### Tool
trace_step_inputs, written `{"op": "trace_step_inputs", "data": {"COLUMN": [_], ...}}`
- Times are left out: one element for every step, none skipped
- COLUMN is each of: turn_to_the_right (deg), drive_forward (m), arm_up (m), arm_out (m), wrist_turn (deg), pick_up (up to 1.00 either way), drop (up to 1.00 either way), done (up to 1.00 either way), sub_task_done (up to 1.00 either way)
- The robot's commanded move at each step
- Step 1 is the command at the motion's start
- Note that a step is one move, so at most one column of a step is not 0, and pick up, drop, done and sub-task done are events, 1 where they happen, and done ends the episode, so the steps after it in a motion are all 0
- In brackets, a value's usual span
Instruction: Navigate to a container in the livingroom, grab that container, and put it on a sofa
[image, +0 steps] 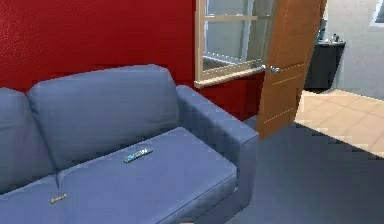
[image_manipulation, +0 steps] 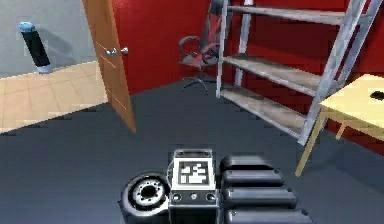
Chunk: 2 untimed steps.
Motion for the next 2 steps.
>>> {"op": "trace_step_inputs", "data": {"turn_to_the_right": [0.0, -45.0], "drive_forward": [0.25, 0.0], "arm_up": [0.0, 0.0], "arm_out": [0.0, 0.0], "wrist_turn": [0.0, 0.0], "pick_up": [0.0, 0.0], "drop": [0.0, 0.0], "done": [0.0, 0.0], "sub_task_done": [0.0, 0.0]}}
